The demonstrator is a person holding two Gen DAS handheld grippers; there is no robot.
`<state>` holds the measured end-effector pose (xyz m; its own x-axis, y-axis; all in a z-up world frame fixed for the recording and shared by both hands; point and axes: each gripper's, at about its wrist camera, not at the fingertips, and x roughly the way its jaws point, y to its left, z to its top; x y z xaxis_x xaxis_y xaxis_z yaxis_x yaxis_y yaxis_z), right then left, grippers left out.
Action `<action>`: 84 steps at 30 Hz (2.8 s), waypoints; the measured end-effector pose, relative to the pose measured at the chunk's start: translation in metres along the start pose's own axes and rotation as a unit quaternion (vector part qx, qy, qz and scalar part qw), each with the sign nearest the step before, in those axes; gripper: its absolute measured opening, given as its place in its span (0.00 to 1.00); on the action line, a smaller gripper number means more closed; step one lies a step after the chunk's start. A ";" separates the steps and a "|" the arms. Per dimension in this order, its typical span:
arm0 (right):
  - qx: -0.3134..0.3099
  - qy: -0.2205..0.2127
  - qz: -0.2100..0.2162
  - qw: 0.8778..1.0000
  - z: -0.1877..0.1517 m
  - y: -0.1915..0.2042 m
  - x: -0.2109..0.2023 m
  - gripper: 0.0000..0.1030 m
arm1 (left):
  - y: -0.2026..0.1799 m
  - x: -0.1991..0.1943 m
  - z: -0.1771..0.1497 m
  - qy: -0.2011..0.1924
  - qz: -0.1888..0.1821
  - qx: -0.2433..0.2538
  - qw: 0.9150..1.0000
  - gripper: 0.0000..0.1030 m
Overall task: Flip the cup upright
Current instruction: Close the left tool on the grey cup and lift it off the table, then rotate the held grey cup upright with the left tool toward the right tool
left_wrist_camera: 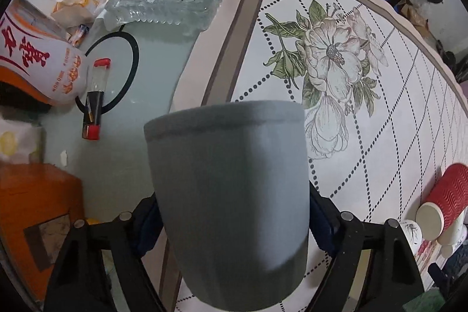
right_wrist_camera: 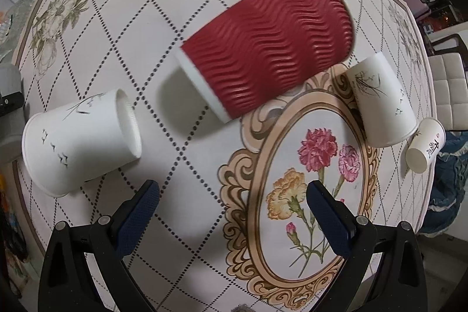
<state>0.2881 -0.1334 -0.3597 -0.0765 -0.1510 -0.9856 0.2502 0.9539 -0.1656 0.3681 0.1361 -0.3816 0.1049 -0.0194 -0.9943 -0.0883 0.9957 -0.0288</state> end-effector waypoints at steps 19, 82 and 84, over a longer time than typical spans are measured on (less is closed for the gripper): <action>0.037 -0.012 -0.022 0.999 -0.027 -0.039 -0.012 0.98 | -0.011 -0.058 -0.020 -0.053 0.027 0.056 0.997 0.79; 0.112 0.025 0.001 0.993 -0.146 -0.284 0.044 0.98 | -0.265 -0.029 -0.241 0.070 0.012 0.149 0.986 0.95; 0.111 0.022 0.004 0.994 -0.147 -0.285 0.043 0.98 | -0.270 -0.039 -0.243 0.064 0.012 0.144 0.987 0.95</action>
<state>0.0720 -0.3732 -0.3495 -0.1155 -0.1280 -0.9850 0.4570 0.8736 -0.1671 0.1469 -0.1537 -0.3599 -0.0218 0.0107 -0.9997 0.1983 0.9801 0.0062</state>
